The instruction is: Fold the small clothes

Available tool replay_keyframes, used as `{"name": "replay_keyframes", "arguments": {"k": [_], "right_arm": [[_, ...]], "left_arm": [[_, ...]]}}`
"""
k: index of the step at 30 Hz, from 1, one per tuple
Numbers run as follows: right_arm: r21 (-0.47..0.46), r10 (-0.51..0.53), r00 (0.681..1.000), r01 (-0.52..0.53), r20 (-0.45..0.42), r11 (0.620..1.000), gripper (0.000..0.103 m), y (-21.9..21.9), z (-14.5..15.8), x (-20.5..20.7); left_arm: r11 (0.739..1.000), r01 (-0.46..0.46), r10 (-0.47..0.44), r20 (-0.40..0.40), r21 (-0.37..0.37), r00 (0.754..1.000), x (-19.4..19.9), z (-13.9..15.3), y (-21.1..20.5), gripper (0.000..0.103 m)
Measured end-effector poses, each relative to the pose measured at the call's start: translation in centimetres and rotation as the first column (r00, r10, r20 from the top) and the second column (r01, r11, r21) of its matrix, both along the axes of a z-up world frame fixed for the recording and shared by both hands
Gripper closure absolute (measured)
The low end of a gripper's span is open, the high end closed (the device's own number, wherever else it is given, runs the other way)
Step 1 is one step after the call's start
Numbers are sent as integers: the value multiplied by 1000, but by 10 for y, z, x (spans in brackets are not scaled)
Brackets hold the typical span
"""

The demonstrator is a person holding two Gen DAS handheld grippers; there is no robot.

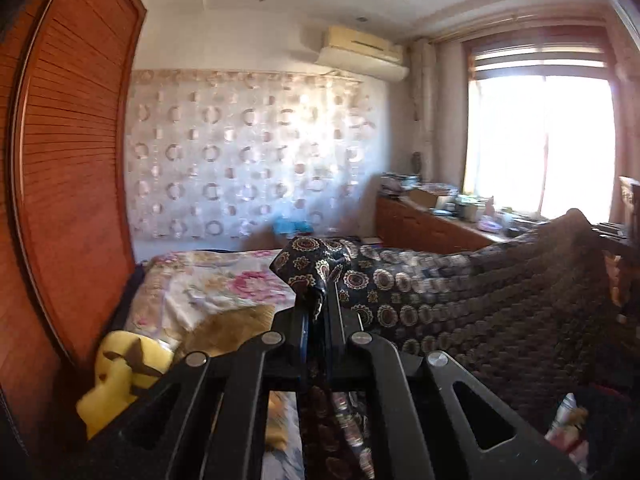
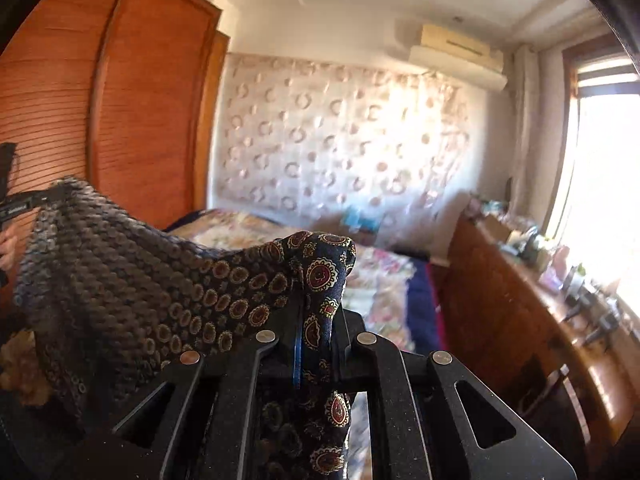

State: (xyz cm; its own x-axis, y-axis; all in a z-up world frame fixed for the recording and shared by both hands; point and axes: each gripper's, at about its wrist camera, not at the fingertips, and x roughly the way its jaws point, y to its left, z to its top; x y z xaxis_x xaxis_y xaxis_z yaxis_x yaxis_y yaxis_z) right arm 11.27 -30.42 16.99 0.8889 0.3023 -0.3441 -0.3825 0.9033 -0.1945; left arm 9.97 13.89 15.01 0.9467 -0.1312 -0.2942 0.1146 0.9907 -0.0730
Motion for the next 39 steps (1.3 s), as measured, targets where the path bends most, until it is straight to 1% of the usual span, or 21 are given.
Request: {"name": "replay_keyframes", "arguments": {"k": [1,2,3,4,5,6,7,8,9,11,13,15,17,20,24,27,31,36,39], "right_arm": [[3,-12,1000,12,-14,1000,96,1,4,18],[6,-21,999,21,-43,1000,96,1,4,38],[4,-40,997,41,-68,999,93,2,0,58],[-5,-74,992,73,-100,997,87,5,-10,84],[-25,-99,985,97,-142,995,78,8,-23,108],[-50,-126,975,119,-183,992,58,10,-37,127],[-83,-178,959,164,-220,983,45,11,-56,149],[-106,-227,943,206,-242,973,44,11,-73,164],[-116,-251,929,228,-271,967,44,9,-89,176],[-94,-255,909,237,-331,967,44,4,-121,189],[-76,-233,902,221,-362,972,44,2,-141,186],[-98,-218,900,196,-377,976,44,3,-162,179],[-98,-202,896,177,-395,979,44,0,-174,170],[-63,-178,893,167,-414,984,44,-12,-188,151],[-16,-157,890,166,-429,986,44,-18,-197,131],[17,-148,885,172,-441,985,44,-27,-205,110],[46,-149,867,194,-475,980,44,-43,-216,90],[47,-167,845,220,-509,974,44,-59,-231,71],[60,-161,834,226,-528,972,44,-65,-239,64]], "left_arm": [[1000,-25,25,-11,10,1000,14,-3,2,99],[999,-42,42,-35,20,998,31,-9,4,95],[999,-43,45,-71,28,996,51,-19,6,91],[999,-44,47,-101,28,994,66,-29,8,88],[999,-38,43,-155,31,987,84,-46,11,82],[999,-32,40,-211,42,977,98,-62,13,81],[998,-34,44,-242,48,969,103,-71,13,81],[998,-31,45,-269,54,962,107,-85,13,79],[998,-20,36,-285,59,958,107,-97,11,71],[998,-1,19,-314,57,949,103,-116,8,64],[999,17,1,-338,50,941,97,-130,3,61],[998,41,-18,-356,57,934,87,-140,-10,58],[996,63,-37,-365,58,930,78,-146,-22,58],[996,76,-51,-378,51,924,65,-155,-35,58],[994,95,-67,-404,50,912,56,-168,-50,58],[991,128,-97,-436,44,895,53,-183,-61,58],[989,137,-95,-471,55,877,54,-200,-69,58],[989,141,-95,-501,54,860,56,-216,-73,58],[987,146,-91,-521,66,849,58,-224,-78,58]]}}
